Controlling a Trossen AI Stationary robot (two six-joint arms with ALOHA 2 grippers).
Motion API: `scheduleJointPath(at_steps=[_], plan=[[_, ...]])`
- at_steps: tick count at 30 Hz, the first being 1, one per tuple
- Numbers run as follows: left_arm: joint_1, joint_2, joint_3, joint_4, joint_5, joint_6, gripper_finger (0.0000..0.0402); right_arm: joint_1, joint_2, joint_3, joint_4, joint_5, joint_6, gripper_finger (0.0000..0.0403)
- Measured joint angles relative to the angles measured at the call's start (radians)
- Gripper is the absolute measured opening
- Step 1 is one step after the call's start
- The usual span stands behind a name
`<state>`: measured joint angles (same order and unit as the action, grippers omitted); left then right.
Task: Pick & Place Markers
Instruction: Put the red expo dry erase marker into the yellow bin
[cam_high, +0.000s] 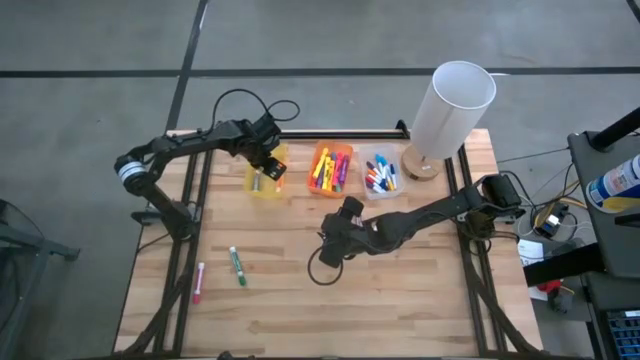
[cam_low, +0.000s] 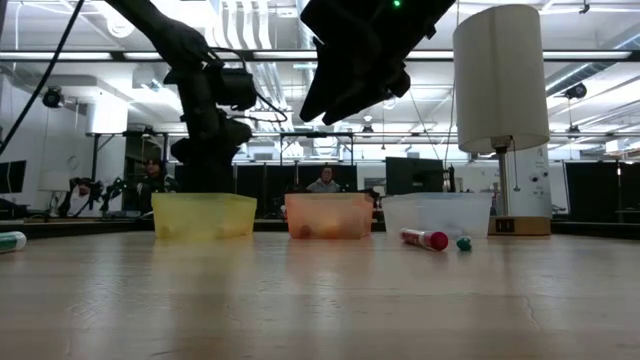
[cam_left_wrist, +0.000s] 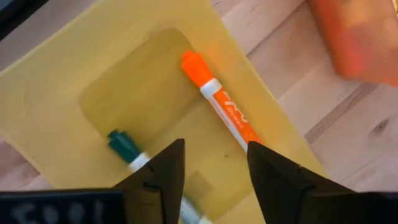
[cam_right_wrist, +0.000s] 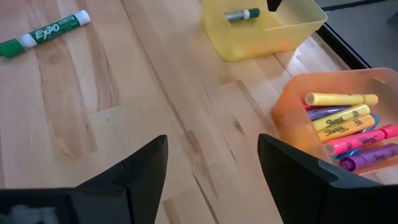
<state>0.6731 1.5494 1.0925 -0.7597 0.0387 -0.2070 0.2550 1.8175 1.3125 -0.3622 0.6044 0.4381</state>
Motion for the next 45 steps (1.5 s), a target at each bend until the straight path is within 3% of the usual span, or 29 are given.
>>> scheduleJointPath(at_steps=[6,13,18,25,32,37,45], plan=[[-0.008,-0.027,-0.001,0.003,0.000,0.034,0.0168,0.000,0.000,0.000,-0.032,0.000,0.011,0.0242],[-0.072,-0.149,-0.027,0.121,0.030,0.042,0.0169,-0.027,0.000,-0.002,-0.176,-0.001,0.180,0.0242],[-0.180,-0.288,-0.117,0.322,0.058,0.002,0.0169,-0.048,0.000,-0.008,-0.264,-0.023,0.290,0.0244],[-0.411,-0.498,-0.322,0.677,0.069,-0.090,0.0169,-0.090,0.000,-0.026,-0.291,-0.138,0.363,0.0238],[-0.670,-0.616,-0.584,1.290,0.074,-0.132,0.0169,-0.116,0.000,-0.079,-0.343,-0.217,0.433,0.0235],[-0.771,-0.613,-0.694,1.651,0.072,-0.127,0.0168,-0.132,0.000,-0.112,-0.341,-0.250,0.478,0.0237],[-0.783,-0.603,-0.705,1.697,0.068,-0.130,0.0168,-0.147,0.000,-0.152,-0.335,-0.303,0.536,0.0237]])
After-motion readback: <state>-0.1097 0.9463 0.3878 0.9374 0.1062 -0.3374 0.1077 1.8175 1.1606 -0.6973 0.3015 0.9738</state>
